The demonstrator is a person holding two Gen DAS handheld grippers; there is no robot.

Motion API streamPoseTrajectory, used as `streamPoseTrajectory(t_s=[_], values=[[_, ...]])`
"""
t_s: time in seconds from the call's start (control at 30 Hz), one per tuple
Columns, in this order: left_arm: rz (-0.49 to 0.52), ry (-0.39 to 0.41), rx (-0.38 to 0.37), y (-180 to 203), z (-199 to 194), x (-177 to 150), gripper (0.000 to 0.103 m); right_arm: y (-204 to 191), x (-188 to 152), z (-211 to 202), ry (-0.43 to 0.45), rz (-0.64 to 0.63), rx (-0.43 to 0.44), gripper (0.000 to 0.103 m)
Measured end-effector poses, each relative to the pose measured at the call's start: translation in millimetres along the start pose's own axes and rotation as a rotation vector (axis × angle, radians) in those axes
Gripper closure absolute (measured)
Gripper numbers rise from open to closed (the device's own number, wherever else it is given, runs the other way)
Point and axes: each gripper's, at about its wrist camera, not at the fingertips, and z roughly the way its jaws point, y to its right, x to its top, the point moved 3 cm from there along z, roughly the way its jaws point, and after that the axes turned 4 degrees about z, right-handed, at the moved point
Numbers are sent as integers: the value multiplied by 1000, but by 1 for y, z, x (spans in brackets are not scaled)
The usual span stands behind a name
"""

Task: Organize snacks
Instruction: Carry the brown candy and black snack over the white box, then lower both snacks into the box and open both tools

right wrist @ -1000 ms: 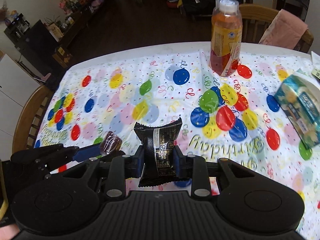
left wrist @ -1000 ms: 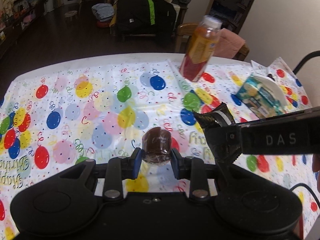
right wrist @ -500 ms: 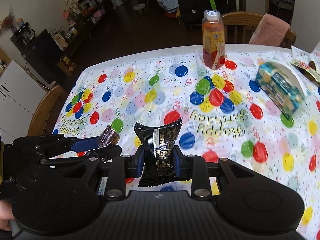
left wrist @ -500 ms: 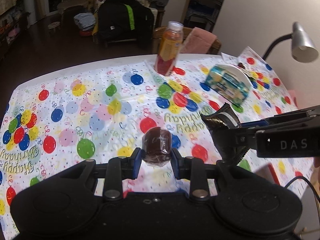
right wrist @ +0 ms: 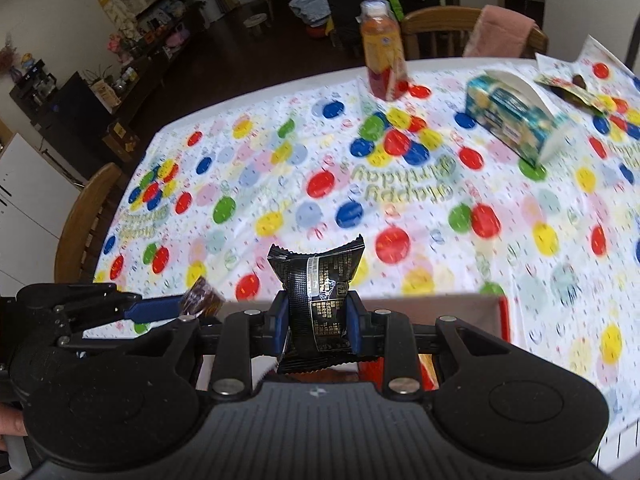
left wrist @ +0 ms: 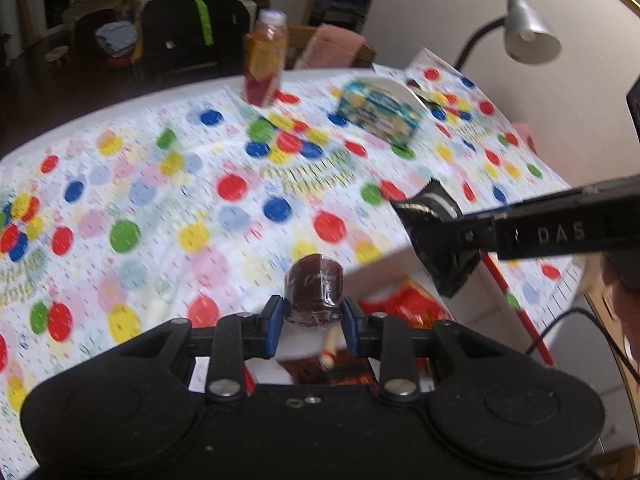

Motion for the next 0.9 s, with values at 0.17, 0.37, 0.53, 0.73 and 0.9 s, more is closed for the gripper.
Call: streamPoseTrajectory(t_s=[0.17, 0.37, 0.53, 0.73, 0.9], values=[[22, -50, -24, 14, 10, -23, 75, 13, -23, 3, -29, 31, -15, 75], [48, -107, -61, 29, 25, -45, 75, 25, -46, 16, -65, 55, -41, 75], [77, -137, -63, 41, 41, -62, 75, 37, -60, 31, -100, 79, -66, 75], [78, -159, -63, 46, 53, -74, 75, 44, -71, 40, -108, 63, -114, 75], [115, -170, -44, 51, 59, -79, 75, 44, -80, 48, -122, 37, -147, 75]])
